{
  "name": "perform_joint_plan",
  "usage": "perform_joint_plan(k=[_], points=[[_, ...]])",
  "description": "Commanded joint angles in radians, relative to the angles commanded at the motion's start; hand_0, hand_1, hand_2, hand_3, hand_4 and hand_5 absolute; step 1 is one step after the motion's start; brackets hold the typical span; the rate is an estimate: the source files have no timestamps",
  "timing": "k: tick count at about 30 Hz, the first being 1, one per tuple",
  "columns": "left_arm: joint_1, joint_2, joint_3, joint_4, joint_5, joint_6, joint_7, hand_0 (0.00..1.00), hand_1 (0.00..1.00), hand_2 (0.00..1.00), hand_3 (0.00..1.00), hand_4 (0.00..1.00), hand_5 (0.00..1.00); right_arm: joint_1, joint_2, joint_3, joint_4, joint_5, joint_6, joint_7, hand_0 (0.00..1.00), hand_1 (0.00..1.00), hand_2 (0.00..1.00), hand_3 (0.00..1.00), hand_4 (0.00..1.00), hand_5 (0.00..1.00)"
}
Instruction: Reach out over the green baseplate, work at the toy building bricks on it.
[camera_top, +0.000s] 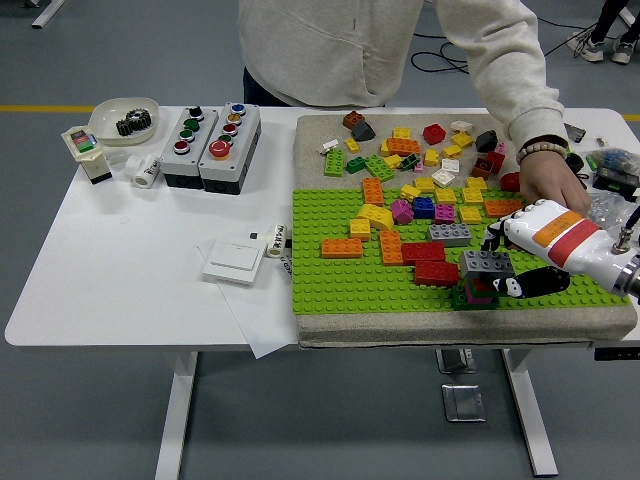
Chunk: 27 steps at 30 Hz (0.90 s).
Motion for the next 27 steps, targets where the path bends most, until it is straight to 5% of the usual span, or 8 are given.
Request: perform_joint_plan(k=[27], points=[[0.005, 0.0, -0.008, 0.0, 0.017, 0.003, 0.006, 0.595, 0.723, 0.699, 0.558, 0.584, 0.62, -0.008, 0.01, 0.0, -0.038, -0.011, -0.009, 0.006, 0.41, 0.475, 0.534, 0.518, 0.737, 0.413]])
